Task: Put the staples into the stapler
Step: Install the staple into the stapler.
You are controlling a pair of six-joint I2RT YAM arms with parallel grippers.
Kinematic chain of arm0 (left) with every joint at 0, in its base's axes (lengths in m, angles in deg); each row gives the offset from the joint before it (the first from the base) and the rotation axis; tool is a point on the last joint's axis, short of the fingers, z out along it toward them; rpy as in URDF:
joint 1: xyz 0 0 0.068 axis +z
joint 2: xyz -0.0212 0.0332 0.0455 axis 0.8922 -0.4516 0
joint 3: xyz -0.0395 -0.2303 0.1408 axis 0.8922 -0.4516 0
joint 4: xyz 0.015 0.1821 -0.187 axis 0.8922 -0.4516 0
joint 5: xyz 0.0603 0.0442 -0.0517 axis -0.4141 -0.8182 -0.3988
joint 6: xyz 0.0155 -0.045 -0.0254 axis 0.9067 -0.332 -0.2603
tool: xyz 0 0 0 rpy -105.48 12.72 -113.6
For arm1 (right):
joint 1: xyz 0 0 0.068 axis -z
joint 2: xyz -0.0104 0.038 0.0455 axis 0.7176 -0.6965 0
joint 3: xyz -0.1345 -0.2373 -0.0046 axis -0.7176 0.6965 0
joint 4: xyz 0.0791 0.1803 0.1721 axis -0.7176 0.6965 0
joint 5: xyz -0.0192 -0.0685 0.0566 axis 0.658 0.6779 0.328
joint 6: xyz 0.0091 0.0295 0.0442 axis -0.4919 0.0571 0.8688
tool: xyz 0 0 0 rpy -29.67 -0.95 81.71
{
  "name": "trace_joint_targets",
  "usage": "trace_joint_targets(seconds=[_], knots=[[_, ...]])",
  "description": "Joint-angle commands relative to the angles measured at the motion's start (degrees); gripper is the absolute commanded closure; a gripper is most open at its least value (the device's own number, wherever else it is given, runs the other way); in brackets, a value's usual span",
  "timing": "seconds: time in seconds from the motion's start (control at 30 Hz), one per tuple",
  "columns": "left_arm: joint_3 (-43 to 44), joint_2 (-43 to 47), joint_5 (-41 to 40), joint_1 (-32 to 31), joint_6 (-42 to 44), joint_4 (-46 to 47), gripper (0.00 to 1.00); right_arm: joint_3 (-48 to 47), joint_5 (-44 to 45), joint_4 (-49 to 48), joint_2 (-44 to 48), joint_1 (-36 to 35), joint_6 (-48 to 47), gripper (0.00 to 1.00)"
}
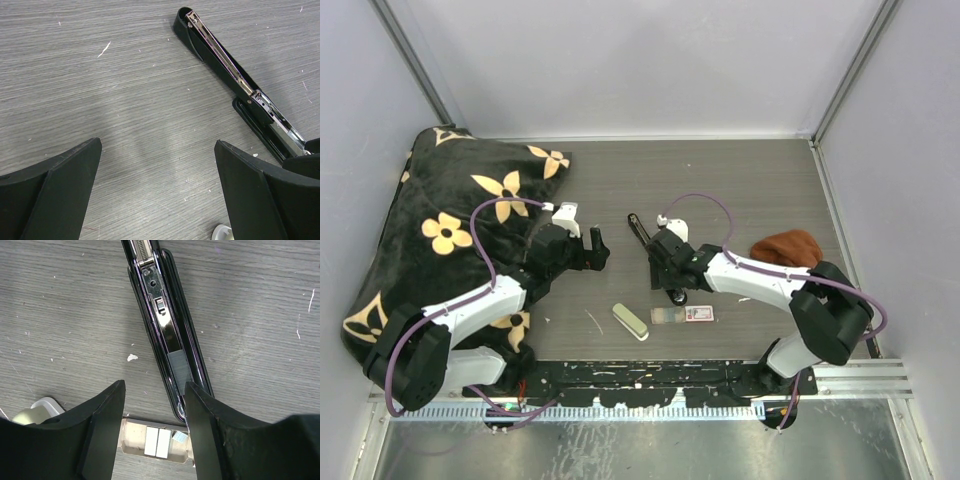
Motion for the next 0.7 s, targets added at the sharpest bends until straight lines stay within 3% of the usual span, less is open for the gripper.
trace_joint_targets(seconds=[0.0, 0.67], knots=[[0.3, 0.7, -0.8, 0.1, 1.1, 3.2, 0.01, -2.8, 1.2, -1.9, -0.9, 0.2, -1.1, 0.43], [0.3, 0.8, -1.0, 0.1, 1.2, 3.2, 0.01, -5.8, 2.8, -2.1, -5.6, 0.9, -2.8, 0.44]])
